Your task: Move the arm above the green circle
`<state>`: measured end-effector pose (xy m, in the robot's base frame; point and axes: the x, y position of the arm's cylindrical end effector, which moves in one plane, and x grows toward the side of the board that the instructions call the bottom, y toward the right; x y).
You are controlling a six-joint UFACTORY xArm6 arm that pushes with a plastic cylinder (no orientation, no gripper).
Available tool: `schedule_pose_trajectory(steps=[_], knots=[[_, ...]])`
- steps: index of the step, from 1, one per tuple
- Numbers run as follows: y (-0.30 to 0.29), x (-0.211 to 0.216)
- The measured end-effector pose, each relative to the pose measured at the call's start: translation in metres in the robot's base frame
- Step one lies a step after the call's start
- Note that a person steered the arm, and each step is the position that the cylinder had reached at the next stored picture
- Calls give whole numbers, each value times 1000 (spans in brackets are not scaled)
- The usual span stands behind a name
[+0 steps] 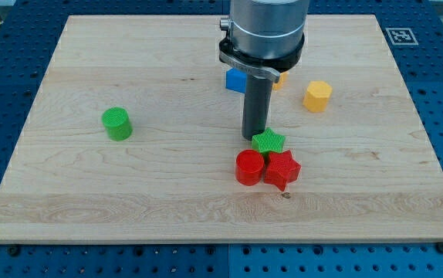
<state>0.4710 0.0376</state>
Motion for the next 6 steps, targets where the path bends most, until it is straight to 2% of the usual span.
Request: schedule_pose_trajectory(steps=[2, 4, 6], knots=[[-61, -7], [-83, -8], [-128, -40]])
